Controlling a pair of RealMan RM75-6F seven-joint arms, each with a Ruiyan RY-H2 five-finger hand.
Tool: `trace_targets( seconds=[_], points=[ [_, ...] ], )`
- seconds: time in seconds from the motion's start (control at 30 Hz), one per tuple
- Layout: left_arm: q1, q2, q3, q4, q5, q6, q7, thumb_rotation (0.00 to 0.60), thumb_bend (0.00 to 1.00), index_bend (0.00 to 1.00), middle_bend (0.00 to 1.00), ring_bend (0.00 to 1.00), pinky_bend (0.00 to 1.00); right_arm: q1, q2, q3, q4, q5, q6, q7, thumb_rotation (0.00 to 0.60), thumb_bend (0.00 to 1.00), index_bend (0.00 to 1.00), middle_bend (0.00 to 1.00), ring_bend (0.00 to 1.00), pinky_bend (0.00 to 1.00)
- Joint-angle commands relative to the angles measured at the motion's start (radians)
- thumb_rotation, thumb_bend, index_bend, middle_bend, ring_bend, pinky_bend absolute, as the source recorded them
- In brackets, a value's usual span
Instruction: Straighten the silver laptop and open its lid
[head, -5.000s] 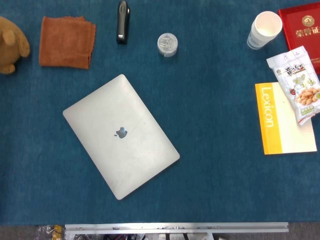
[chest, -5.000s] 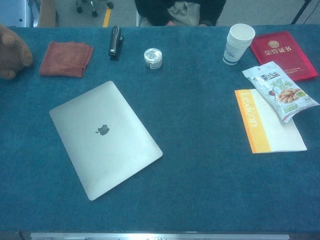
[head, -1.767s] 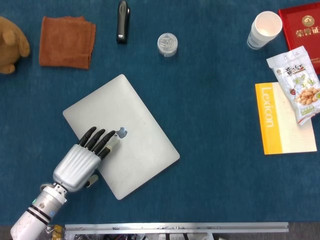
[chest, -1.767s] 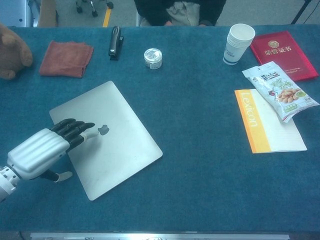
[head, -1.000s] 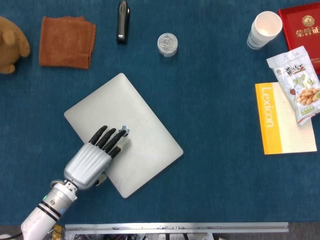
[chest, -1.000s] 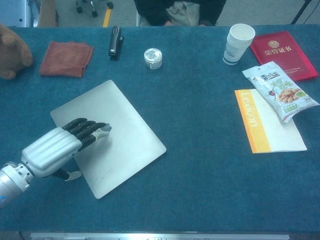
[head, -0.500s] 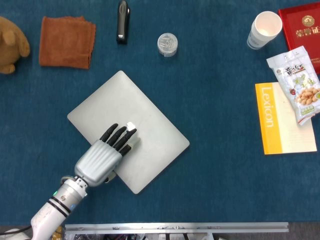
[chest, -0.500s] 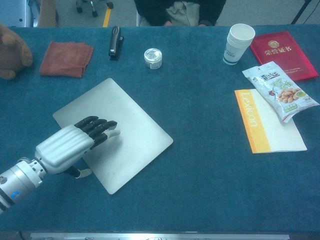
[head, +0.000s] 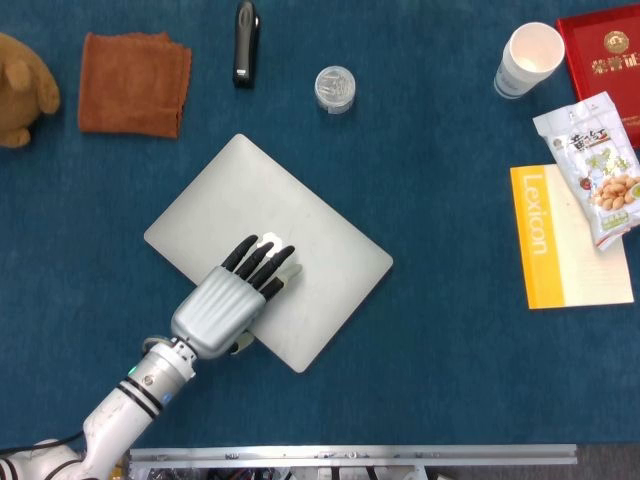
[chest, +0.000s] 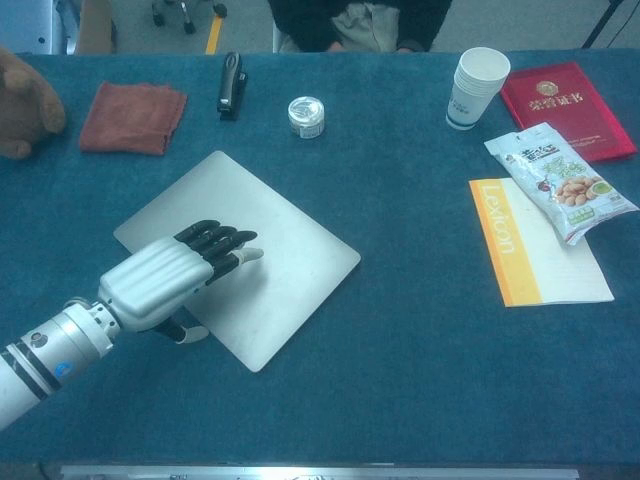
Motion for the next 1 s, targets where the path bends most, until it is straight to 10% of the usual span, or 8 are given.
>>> trace_targets(
  seconds=[0.03,1.0],
  points=[
    [-0.012,-0.011,-0.011,0.001,-0.016,-0.012,0.004,0.6,0.17,0.0,0.0,0.0,0.0,-0.002,0.001,0.001,0.001,0.002,0.003,0.001,0.6,0.27,0.0,0.02,0.0,0.06],
    [-0.107,-0.037,-0.077,-0.016,-0.12,-0.043,0.092,0.6,0.17,0.0,0.0,0.0,0.0,-0.024,0.02,0.012,-0.005,0.01,0.029,0.011,0.6,0.27,0.0,0.02,0.0,0.06]
  ],
)
